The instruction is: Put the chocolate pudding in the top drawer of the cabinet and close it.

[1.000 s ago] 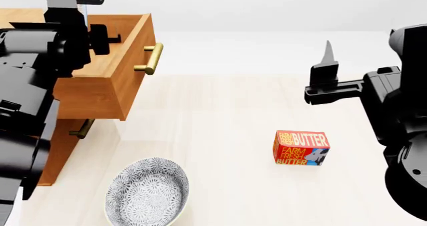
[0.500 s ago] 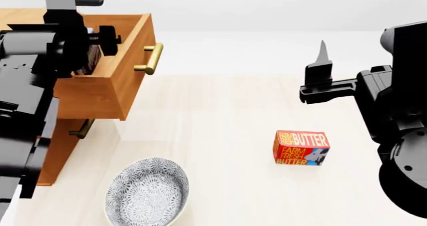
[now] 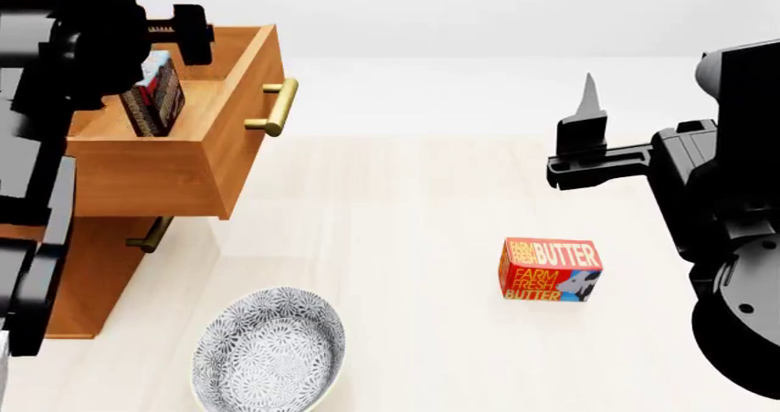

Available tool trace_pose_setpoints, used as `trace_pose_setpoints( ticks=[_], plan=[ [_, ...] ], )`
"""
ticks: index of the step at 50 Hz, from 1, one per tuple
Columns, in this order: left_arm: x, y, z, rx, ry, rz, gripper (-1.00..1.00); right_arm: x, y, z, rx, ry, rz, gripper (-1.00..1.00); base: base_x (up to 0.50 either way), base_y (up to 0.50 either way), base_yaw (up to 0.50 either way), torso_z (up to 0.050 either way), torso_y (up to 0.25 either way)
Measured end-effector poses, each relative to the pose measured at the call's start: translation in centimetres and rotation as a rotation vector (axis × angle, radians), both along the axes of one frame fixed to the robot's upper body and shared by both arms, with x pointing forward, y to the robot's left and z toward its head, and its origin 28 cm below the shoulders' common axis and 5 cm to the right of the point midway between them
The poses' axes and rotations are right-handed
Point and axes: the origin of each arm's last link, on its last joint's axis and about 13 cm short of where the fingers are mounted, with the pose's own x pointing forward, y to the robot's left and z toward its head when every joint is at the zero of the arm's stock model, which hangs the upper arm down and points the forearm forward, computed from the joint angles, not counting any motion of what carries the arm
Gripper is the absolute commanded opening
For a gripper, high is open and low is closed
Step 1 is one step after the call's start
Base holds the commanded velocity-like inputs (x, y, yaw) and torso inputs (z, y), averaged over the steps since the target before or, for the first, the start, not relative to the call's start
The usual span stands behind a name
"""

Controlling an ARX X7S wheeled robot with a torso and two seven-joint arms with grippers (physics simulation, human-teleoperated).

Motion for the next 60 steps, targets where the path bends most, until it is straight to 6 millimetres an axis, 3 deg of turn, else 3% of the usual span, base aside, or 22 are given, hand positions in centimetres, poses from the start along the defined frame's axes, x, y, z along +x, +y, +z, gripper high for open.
trace_pose_setpoints(
  ticks=[15,25,60],
  plan=[
    [-2.1,-0.8,3.4,-0.001,-0.092,-0.089,1.00,-0.1,0.1,0.1,-0.001,-0.006,0.003,1.00,0.00,0.00,0.00,0.000,0.000],
    [-3.9,-2.1,4.3,0.018,-0.136,-0.199,1.00,-0.2,0.1,0.1,0.000,-0.008,0.006,1.00,0.00,0.00,0.00,0.000,0.000],
    [-9.7,-7.8,-1.1,0.060,-0.082,-0.621,1.00,-0.3,0.3,-0.1,0.005,-0.007,0.017,1.00,0.00,0.00,0.00,0.000,0.000]
  ],
)
